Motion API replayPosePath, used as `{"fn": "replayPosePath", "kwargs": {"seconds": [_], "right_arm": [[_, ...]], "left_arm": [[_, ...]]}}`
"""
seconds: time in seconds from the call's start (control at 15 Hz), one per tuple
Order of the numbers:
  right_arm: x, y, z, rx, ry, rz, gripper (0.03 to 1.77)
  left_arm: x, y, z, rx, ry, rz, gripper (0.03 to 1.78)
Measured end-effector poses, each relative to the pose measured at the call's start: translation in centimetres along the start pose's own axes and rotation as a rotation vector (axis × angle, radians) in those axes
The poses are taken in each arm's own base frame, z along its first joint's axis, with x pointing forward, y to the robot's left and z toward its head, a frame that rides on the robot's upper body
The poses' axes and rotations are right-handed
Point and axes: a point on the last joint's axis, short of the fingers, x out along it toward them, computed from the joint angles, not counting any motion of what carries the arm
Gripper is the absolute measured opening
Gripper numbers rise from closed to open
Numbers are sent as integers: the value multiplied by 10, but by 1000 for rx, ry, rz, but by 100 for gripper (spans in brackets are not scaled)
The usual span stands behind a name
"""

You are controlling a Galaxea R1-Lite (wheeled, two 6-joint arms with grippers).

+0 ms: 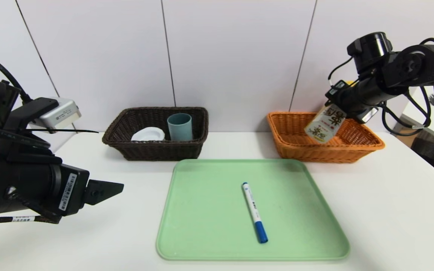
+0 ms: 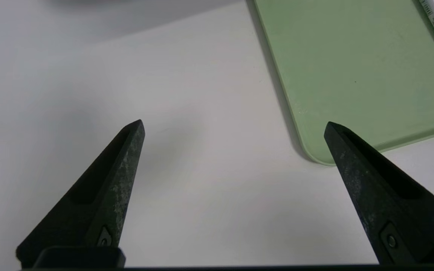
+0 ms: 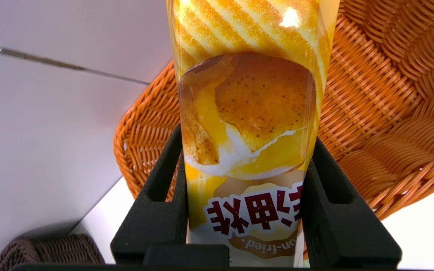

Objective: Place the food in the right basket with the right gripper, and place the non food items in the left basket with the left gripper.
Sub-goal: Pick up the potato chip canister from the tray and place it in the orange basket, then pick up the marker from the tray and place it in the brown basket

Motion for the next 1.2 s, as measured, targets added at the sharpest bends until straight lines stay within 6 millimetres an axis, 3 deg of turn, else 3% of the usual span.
{"fn": "replayPosePath", "kwargs": {"seconds": [0.27, 0.67, 1.0, 1.2], "right_arm": [[12, -1, 3, 24, -25, 9, 80], [17, -4, 5, 34, -33, -1, 128], [17, -5, 6, 45, -43, -8, 148], [13, -1, -2, -52, -72, -49, 155]], "left_arm": [[0, 1, -6, 1, 13, 1, 169], [0, 0, -8, 4, 15, -2, 169], [-1, -1, -9, 10, 15, -8, 169], [-2, -1, -5, 6, -6, -2, 169]]}}
